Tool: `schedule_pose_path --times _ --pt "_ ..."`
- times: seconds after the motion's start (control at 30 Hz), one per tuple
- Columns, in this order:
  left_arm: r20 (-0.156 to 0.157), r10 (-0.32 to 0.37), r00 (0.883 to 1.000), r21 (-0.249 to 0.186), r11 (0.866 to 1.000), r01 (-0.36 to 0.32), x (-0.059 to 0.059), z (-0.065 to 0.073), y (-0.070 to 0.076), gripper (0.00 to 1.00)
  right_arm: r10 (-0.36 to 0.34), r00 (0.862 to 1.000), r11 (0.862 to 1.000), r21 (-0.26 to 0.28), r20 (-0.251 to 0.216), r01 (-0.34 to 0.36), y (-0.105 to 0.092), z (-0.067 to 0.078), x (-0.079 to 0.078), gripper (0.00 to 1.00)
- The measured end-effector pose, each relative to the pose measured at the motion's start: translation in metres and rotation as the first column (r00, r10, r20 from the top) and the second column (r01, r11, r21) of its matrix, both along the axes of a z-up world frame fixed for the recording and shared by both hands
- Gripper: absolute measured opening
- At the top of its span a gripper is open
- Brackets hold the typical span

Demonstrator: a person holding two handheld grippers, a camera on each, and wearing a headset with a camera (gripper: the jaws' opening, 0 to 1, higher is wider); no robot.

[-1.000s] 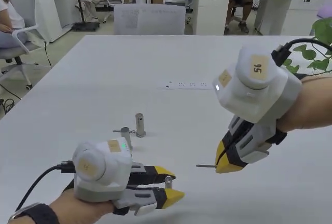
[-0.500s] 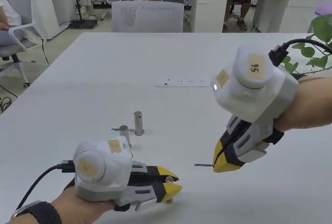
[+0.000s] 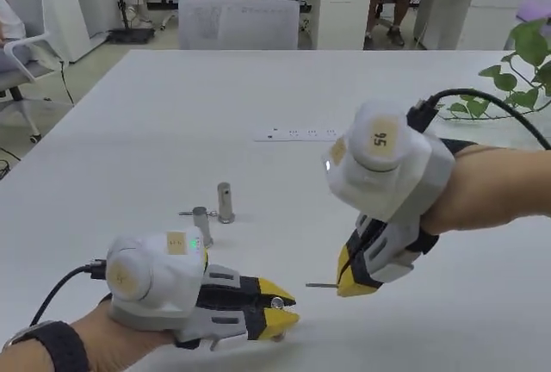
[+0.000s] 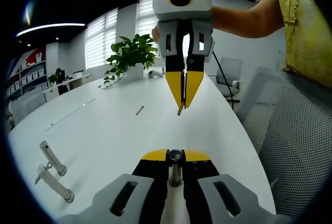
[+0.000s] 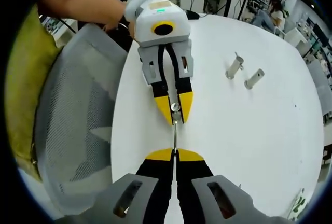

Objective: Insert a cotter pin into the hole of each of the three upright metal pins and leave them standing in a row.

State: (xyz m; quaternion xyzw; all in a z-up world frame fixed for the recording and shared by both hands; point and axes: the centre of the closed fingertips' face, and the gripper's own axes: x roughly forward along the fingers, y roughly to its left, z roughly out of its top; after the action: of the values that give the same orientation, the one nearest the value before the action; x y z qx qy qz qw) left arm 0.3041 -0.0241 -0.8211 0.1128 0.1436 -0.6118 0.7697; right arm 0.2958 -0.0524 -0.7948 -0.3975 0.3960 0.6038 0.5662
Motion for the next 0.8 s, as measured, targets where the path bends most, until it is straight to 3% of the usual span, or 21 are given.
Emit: schedule_pose_path --times 0.4,0.8 --pt "-0.002 -0.043 0.999 -0.014 0.999 0.043 -0.001 -0.001 -0.001 0.07 0.003 1.0 0.999 -0.034 -0.009 -0.003 0.007 -0.021 -0.001 0.01" --pt "-0.012 -0.062 0.998 -0.02 0.998 0.062 -0.003 -0.002 0.0 0.07 -0.005 1.0 1.0 -0.031 -0.023 0.005 0.011 -0.027 -0.002 0.01"
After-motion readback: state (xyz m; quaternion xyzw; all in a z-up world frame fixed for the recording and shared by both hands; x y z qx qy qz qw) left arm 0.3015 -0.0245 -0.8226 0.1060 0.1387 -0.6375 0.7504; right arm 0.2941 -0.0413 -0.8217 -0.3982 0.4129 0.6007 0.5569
